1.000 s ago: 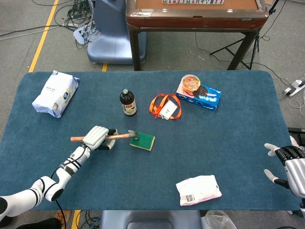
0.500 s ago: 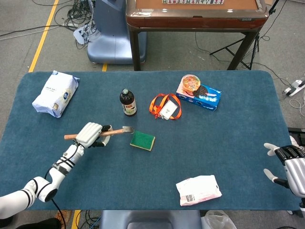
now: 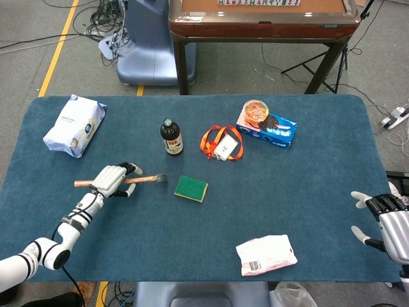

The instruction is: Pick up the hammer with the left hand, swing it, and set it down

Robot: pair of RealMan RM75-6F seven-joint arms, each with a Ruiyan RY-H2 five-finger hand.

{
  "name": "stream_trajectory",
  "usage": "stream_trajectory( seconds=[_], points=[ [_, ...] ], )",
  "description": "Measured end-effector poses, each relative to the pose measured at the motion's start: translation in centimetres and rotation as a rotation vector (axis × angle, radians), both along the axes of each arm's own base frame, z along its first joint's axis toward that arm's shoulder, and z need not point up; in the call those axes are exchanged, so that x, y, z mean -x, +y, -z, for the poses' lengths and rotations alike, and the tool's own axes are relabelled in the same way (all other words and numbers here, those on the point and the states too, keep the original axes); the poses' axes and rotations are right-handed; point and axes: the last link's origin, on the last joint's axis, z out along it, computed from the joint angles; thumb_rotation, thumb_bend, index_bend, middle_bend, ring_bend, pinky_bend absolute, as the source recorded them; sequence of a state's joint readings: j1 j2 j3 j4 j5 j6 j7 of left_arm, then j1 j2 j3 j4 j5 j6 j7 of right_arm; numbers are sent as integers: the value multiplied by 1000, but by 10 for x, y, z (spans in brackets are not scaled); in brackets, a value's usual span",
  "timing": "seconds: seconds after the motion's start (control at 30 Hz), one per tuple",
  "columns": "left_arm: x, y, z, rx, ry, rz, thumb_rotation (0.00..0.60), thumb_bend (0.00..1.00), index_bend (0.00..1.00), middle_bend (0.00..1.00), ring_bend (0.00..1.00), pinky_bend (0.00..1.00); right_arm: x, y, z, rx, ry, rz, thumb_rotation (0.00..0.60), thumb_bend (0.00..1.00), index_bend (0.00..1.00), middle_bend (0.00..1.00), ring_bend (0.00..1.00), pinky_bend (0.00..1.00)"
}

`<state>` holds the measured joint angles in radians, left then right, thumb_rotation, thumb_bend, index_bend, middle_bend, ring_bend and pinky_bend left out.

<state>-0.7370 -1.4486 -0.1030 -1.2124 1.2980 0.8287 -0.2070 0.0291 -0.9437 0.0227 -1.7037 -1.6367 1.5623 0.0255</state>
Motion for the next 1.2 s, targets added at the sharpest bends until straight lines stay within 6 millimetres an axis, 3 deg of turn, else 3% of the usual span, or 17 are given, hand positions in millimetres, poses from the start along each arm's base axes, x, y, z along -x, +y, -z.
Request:
stream_trajectory(
  seconds=[0.17, 0.47, 0.9, 1.2],
  points=[
    [-3, -3, -9, -34, -7, -23, 600, 270, 0, 0, 0, 34, -1, -2, 0, -2, 1, -7, 600, 188, 281, 419, 321, 278],
    [7, -21, -47, -142, -42, -81, 600, 269, 0, 0, 0, 41, 0, -6, -2, -13, 16, -10, 600, 187, 281, 419, 321, 278],
    [51, -103, -105, -384, -30, -214, 600, 269, 49, 0, 0, 54, 3, -14, 2, -39, 20, 27, 600, 188, 281, 419, 321, 278],
    [56, -161, -117, -436, 15, -190, 600, 264, 101, 0, 0, 54, -4, -21, 11, -62, 23, -6, 600, 188, 281, 419, 321, 278]
  ],
)
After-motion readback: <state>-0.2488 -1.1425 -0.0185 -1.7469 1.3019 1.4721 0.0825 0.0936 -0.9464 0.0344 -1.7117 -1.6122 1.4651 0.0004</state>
